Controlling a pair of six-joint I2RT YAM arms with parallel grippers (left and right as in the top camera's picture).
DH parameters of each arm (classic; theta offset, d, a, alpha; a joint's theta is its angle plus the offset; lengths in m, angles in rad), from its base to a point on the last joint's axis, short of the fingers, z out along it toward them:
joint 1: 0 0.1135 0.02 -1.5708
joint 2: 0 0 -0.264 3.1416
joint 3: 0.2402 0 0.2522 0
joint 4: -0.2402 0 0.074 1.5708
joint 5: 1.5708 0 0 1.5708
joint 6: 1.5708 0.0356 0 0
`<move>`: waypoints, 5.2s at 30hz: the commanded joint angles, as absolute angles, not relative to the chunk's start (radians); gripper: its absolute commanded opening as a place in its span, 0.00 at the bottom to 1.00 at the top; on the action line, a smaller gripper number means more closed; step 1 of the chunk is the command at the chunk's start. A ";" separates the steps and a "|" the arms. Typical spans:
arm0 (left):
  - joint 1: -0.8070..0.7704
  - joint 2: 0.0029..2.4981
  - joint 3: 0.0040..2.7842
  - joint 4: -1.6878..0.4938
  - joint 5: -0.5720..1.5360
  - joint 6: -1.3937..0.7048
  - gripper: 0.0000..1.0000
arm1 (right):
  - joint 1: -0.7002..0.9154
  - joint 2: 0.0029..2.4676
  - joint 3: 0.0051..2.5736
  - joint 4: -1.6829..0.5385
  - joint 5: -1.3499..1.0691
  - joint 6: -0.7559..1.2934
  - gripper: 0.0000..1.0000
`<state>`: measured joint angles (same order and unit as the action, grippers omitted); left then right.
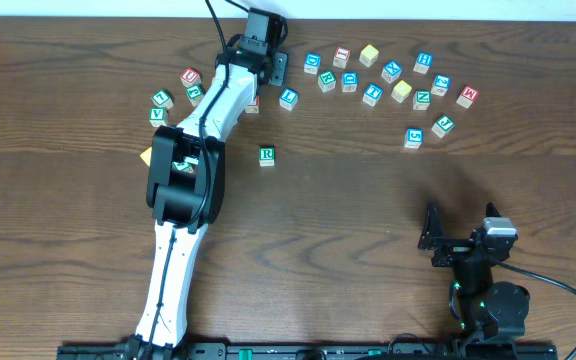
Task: Spell out ROBOT
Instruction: 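Grasp the yellow O block with the left gripper and lift, then carry the yellow O block beside the green R block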
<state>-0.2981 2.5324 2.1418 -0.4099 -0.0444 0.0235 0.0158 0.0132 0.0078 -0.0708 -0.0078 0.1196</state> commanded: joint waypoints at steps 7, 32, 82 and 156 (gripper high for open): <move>-0.294 2.546 2.124 -0.405 -0.060 0.025 0.58 | 0.006 0.011 0.006 -0.075 -0.007 0.107 0.99; -0.293 2.546 2.098 -0.383 -0.060 -0.013 0.43 | 0.006 0.011 0.006 -0.075 -0.007 0.107 0.99; -0.449 2.093 2.062 -1.112 -0.060 -0.410 0.27 | 0.006 0.011 0.006 -0.075 -0.007 0.107 0.99; -0.535 2.090 1.523 -0.627 -0.105 -0.579 0.38 | 0.006 0.011 0.006 -0.075 -0.007 0.107 0.99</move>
<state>-0.5350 2.0842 1.5158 -0.6262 -0.0887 -0.5766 0.0158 0.0132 0.0078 -0.0711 -0.0078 0.1196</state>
